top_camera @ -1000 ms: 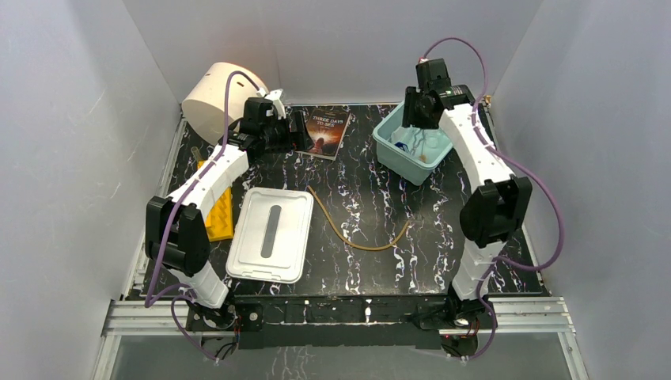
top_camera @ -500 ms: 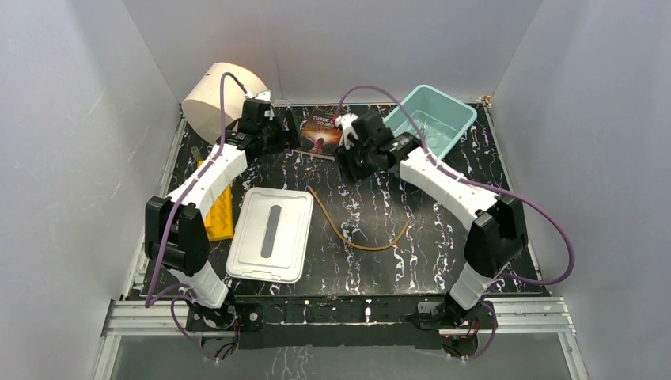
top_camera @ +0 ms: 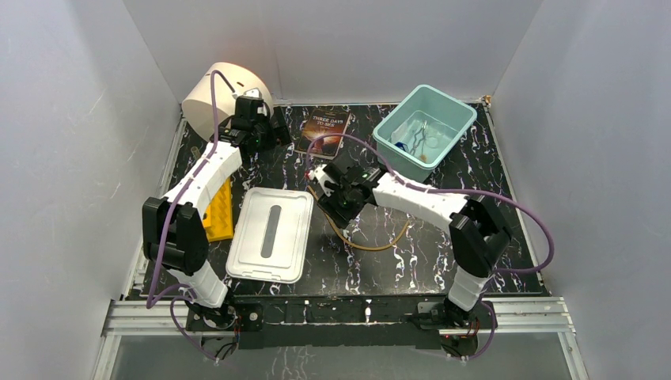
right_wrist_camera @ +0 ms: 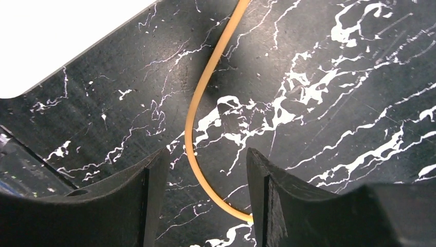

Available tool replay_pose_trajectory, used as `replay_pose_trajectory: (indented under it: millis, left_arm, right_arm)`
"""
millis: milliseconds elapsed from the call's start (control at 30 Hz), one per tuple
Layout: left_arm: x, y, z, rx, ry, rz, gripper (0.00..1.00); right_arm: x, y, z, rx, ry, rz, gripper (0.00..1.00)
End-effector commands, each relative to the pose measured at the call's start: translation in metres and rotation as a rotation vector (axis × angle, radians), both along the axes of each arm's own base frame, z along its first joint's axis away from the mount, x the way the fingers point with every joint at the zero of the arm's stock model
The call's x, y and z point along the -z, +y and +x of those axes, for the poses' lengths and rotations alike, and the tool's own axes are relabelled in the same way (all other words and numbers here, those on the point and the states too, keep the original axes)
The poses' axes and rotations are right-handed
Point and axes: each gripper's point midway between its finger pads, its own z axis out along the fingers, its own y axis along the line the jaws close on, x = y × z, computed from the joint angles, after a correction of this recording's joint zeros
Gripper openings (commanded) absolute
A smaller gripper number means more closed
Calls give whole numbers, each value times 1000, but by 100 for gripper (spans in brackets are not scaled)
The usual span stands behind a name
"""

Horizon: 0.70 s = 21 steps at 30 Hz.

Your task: Organize the chemistry lab equipment

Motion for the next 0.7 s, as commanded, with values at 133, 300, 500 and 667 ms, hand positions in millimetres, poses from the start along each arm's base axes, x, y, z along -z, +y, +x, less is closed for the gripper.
replay_pose_trajectory:
  millis: [133, 300, 500, 667]
  left_arm:
    - [-35, 3, -1, 17, -68, 1, 98]
    - [-30, 1, -4, 28, -56, -6, 98]
    - [-29, -2, -5, 44, -58, -18, 98]
    - [-30, -2, -7, 45, -60, -22, 98]
  right_arm:
    - [37, 7, -17, -99, -29, -126, 65]
    - [49, 7, -19, -96, -13, -145, 62]
    - [64, 7, -19, -99, 6, -190, 51]
    - [67, 15, -22, -108, 40, -175, 45]
